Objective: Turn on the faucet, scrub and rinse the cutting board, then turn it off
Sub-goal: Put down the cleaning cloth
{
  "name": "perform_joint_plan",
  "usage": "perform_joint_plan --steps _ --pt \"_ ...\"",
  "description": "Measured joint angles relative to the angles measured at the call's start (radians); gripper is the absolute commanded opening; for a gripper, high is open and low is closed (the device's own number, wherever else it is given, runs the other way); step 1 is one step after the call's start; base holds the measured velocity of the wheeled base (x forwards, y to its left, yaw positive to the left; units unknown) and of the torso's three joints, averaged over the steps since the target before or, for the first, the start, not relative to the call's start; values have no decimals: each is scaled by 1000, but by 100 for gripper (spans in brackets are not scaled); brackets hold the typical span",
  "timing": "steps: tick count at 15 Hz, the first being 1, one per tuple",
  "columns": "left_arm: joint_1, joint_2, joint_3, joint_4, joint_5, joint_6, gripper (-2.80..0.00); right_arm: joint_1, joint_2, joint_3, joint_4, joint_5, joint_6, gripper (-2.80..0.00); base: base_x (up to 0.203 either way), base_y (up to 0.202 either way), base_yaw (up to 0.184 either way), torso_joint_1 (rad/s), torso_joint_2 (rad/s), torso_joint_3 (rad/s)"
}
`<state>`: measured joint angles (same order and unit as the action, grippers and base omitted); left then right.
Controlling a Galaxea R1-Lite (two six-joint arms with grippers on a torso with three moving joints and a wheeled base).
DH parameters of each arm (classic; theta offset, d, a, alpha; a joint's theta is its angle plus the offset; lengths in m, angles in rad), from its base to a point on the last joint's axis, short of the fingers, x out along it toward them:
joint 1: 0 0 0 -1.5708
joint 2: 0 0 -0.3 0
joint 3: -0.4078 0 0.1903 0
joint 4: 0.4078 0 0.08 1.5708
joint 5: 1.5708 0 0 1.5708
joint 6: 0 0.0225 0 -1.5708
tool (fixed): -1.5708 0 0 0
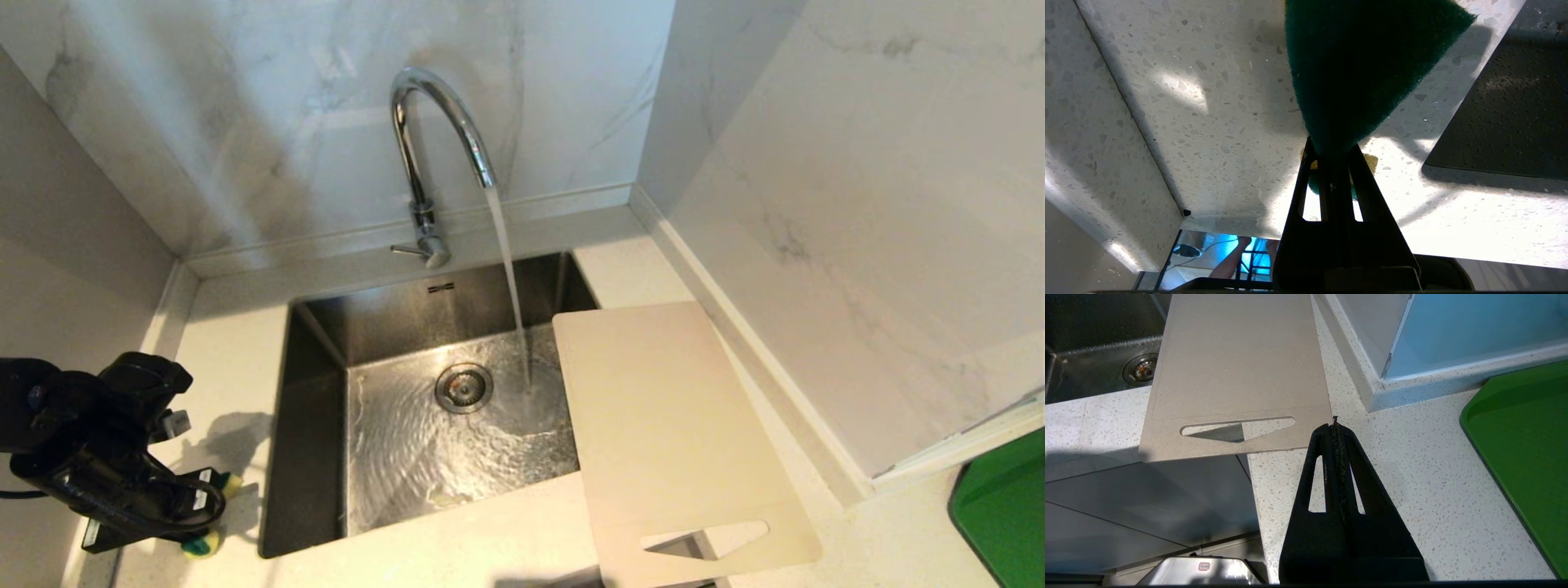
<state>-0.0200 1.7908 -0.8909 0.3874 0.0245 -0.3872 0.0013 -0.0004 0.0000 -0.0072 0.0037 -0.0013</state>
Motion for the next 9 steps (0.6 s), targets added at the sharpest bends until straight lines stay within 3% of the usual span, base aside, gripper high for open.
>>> perform_joint_plan --steps 9 --pt "-1 -71 9 1 -6 -1 0 0 0 0 0 0 0 -280 0 0 0 0 0 0"
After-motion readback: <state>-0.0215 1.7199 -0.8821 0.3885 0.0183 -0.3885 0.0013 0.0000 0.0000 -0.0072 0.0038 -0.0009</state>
